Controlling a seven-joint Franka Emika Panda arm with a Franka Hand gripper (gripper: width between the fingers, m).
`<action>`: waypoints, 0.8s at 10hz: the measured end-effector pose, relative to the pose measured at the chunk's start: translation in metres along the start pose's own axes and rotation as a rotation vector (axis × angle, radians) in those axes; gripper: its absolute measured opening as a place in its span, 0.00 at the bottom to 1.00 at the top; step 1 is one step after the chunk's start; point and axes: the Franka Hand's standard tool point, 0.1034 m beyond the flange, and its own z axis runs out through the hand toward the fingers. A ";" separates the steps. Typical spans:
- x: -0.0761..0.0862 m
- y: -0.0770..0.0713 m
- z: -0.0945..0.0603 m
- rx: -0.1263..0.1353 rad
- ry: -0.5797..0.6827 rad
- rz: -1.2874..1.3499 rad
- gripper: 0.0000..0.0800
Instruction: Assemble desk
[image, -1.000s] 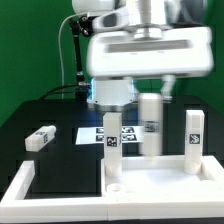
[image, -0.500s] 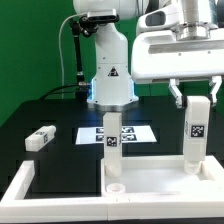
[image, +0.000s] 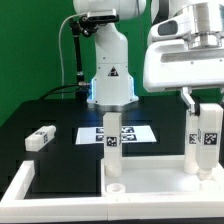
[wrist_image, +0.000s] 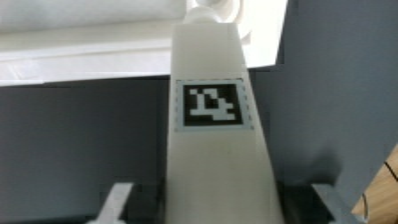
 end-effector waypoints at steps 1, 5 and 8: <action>-0.001 0.001 0.002 -0.002 -0.003 -0.001 0.36; -0.006 0.000 0.011 -0.008 -0.006 -0.009 0.36; -0.006 -0.005 0.012 -0.005 -0.003 -0.016 0.36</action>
Offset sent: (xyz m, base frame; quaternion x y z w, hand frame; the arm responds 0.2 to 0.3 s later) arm 0.0036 0.0043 -0.0153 0.0087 0.0055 0.0084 0.9999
